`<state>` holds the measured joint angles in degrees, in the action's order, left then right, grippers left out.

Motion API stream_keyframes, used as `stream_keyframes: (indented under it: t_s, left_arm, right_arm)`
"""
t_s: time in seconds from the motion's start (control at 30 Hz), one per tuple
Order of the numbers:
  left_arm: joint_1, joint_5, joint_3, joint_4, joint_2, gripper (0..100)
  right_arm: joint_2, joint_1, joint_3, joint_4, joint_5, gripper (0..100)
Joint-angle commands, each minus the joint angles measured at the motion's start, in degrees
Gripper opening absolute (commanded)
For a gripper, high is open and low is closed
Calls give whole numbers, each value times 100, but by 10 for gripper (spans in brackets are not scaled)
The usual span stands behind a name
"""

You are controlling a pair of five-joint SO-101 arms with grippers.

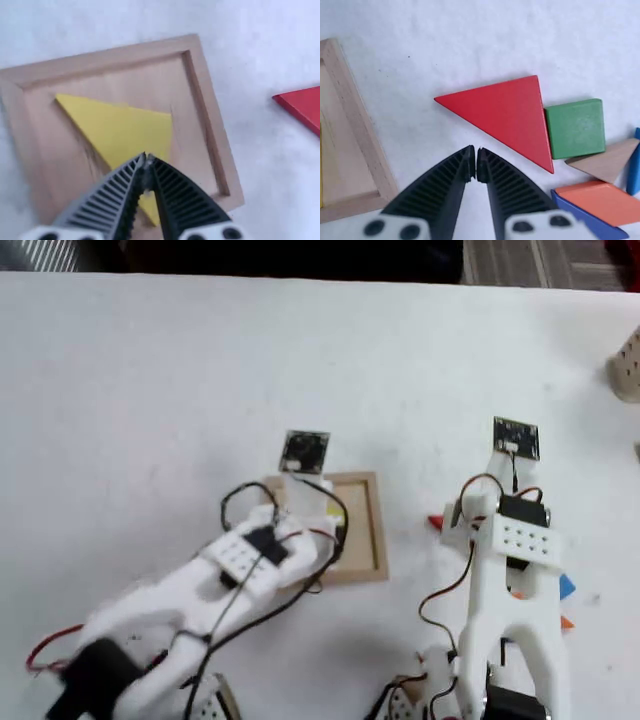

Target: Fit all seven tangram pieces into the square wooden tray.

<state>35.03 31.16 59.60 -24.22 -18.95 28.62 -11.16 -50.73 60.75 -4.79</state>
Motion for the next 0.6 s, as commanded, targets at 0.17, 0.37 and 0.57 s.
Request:
stream_keyframes:
  t_s: [0.17,0.37,0.57]
  left_arm:
    - [734,-26,149,484,-558,24]
    - [725,-26,-308,1002,822,24]
    - [356,-26,-378,220,778,24]
  right_arm:
    - [4,-4,35,-92,-97,18]
    - [4,-40,35,-101,-97,18]
    - [4,-48,35,-101,-97,18]
